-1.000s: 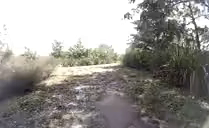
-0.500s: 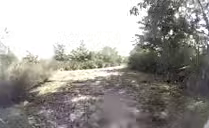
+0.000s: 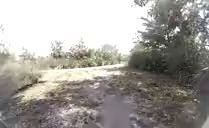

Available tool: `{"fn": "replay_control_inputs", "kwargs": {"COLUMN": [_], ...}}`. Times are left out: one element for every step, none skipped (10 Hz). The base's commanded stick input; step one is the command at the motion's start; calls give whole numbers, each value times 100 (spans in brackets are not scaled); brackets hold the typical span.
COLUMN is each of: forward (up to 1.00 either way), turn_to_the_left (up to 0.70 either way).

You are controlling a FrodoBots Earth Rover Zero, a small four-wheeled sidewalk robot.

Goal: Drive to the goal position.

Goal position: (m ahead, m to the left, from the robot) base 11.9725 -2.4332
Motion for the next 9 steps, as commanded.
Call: {"fn": "replay_control_inputs", "kwargs": {"forward": [85,85,85,85,85,85,85,85,85], "turn_to_the_left": [0,0,0,0,0,0,0,0,0]}}
